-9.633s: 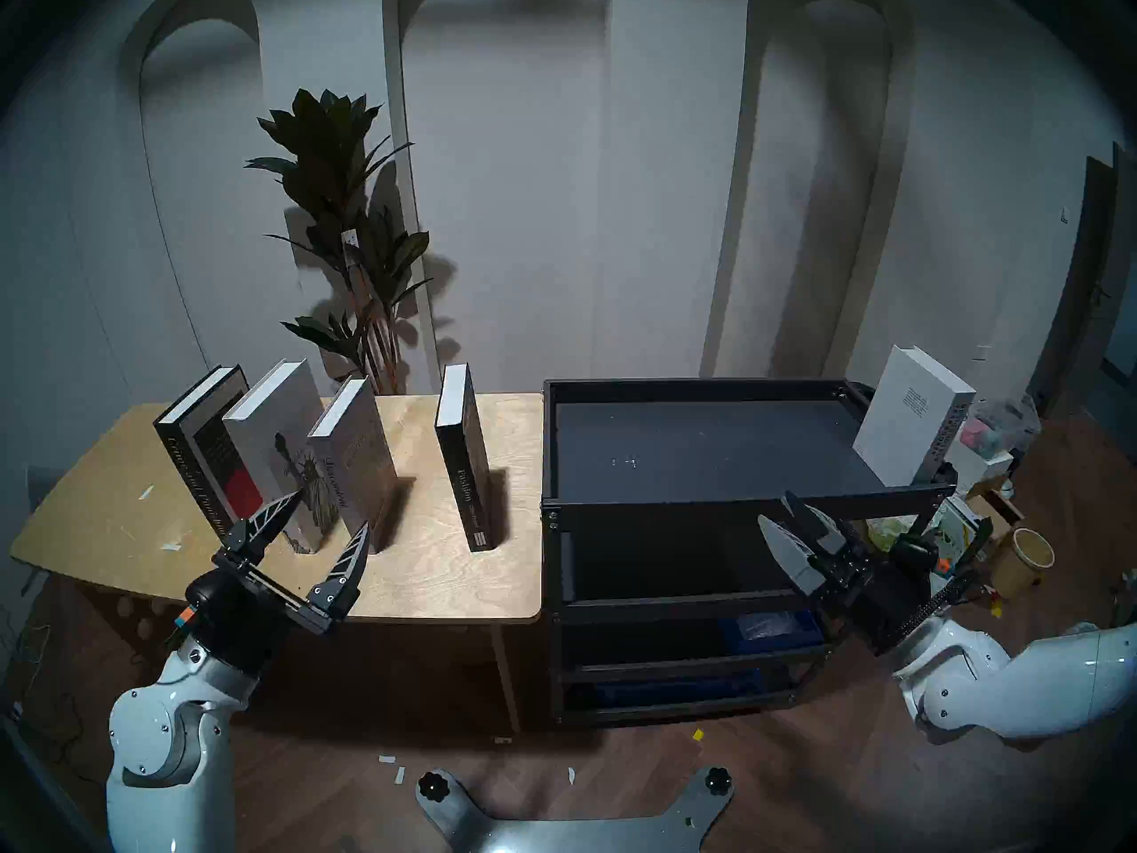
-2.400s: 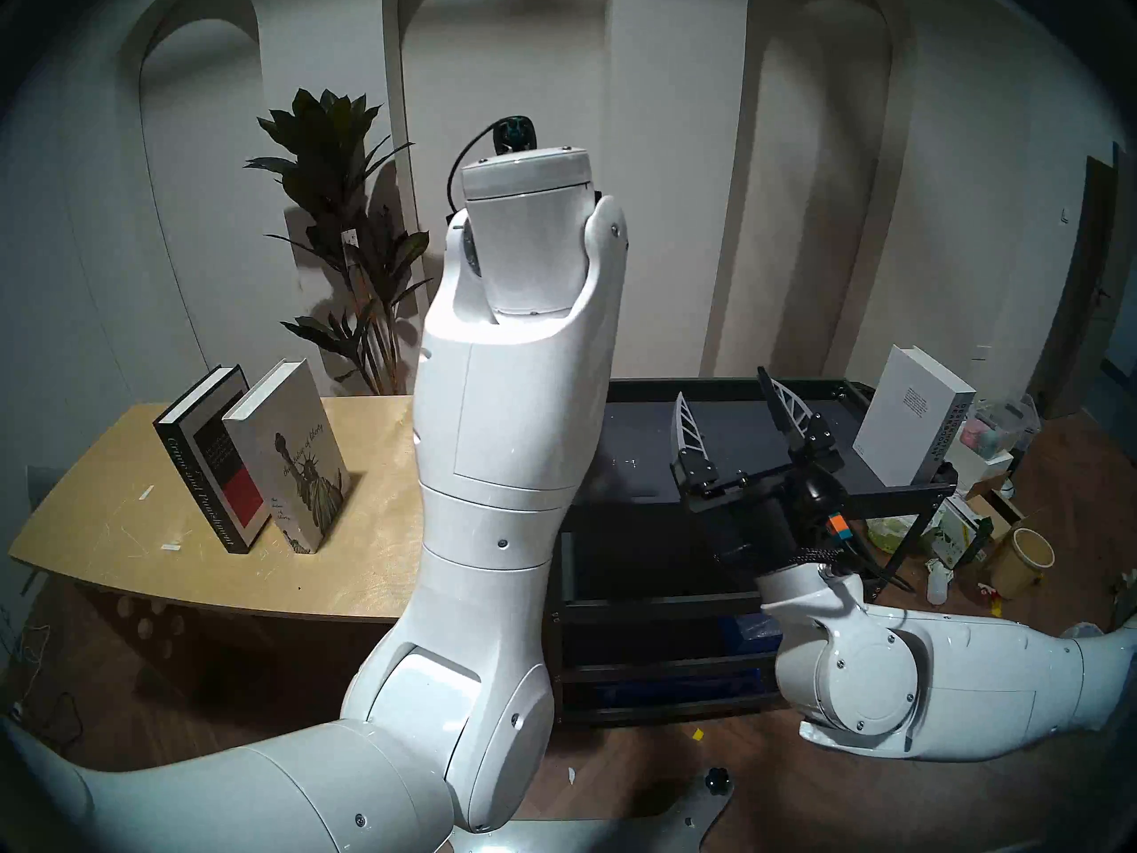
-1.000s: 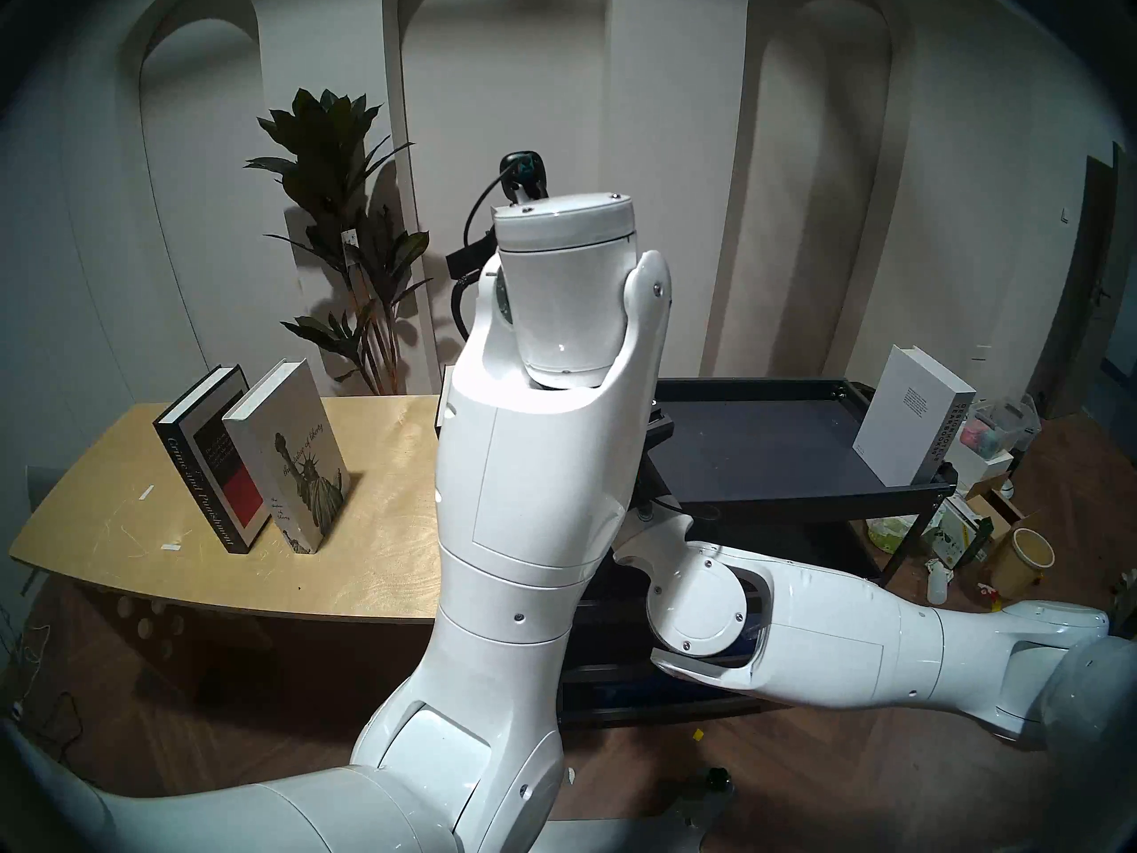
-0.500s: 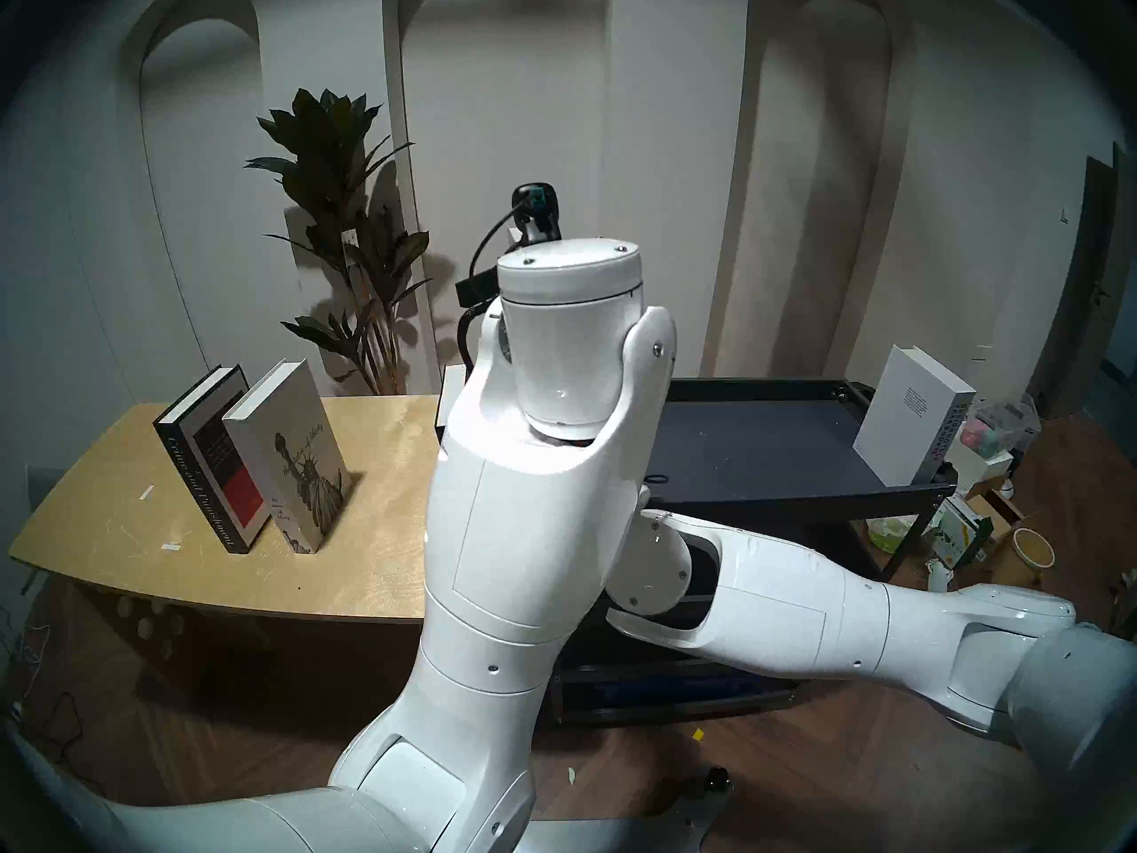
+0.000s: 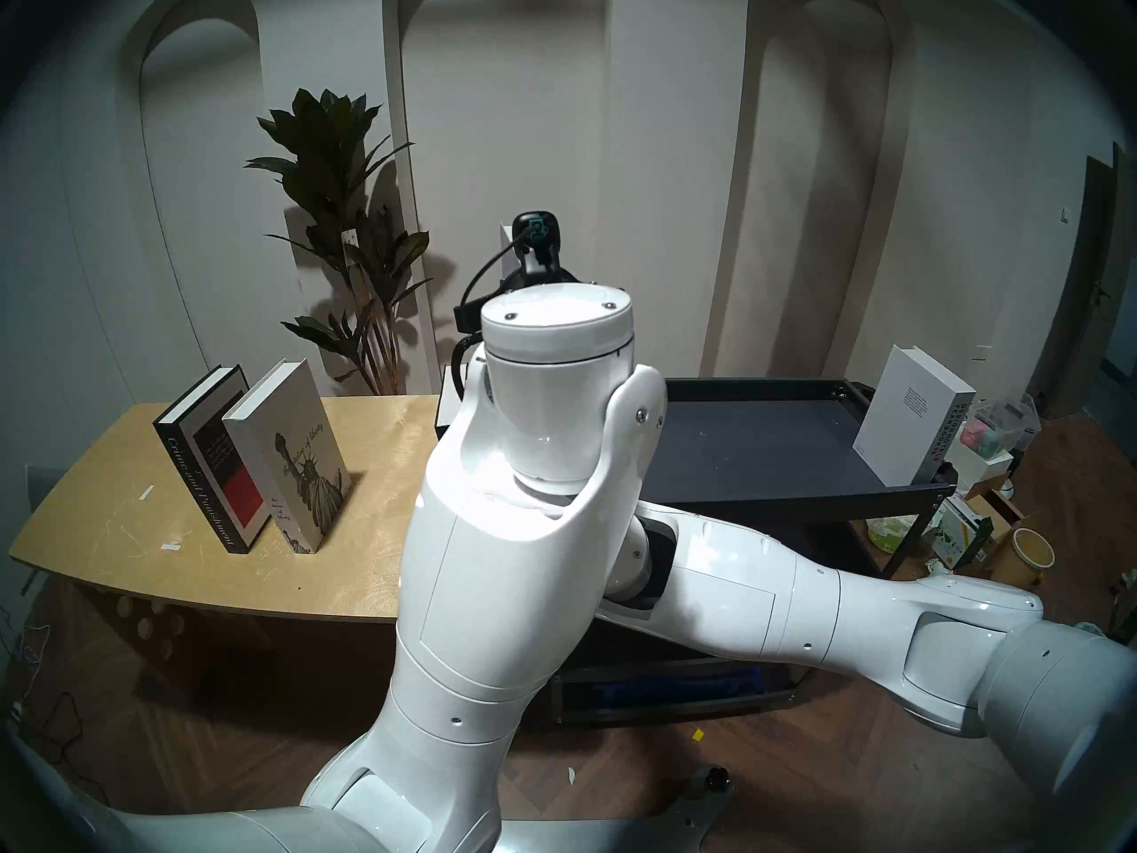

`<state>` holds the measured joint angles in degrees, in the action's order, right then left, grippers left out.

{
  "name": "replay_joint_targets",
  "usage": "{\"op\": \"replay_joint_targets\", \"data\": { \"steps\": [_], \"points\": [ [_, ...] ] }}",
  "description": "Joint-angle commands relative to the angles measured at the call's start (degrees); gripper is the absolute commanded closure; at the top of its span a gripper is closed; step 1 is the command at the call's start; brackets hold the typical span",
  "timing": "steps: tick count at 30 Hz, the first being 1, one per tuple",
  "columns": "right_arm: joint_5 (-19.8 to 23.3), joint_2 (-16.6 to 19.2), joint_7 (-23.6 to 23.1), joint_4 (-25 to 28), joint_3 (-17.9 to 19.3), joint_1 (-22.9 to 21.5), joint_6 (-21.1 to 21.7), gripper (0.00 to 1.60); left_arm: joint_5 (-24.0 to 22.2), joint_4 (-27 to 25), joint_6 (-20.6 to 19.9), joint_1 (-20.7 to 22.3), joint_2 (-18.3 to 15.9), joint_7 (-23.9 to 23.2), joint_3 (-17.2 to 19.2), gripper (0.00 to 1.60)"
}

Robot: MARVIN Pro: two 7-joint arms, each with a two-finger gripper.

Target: Move the books from the display table onto the shelf, standing them upright with spines facing out and tallest at one end

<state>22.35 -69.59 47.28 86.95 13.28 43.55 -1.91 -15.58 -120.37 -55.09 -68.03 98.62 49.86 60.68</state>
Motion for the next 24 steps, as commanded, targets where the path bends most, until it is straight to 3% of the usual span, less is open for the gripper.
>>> {"op": "replay_joint_targets", "data": {
  "steps": [1, 5, 6, 9, 19, 24],
  "points": [
    [-0.44, -6.88, 1.97, -2.43, 0.09, -2.64, 0.46, 1.60, -3.00, -3.83, 0.09, -1.67, -1.19, 1.72, -3.23, 0.00],
    [-0.50, -8.18, 2.96, -4.07, 0.24, -3.18, 0.68, 1.60, -5.19, -5.58, 0.09, -0.96, -0.76, 1.00, -4.05, 0.00],
    [-0.55, -9.99, 3.74, -5.68, 0.69, -3.06, 0.87, 1.60, -5.91, -6.63, 0.09, -0.10, -0.19, 0.61, -4.39, 0.00],
    [-0.77, -10.14, 4.58, -6.54, 0.82, -3.49, 0.84, 1.60, -6.88, -9.27, 0.09, 2.96, 1.73, -0.08, -4.64, 0.00],
    [-1.25, -8.95, 6.42, -9.71, 1.44, -4.02, 0.96, 1.60, -8.89, -16.48, 1.60, 7.75, 5.75, -1.72, -4.76, 0.00],
    [-1.72, -6.73, 7.42, -11.19, 1.86, -3.77, 1.02, 1.60, -9.20, -19.45, 0.98, 10.44, 8.73, -2.27, -1.90, 0.00]
  ]
}}
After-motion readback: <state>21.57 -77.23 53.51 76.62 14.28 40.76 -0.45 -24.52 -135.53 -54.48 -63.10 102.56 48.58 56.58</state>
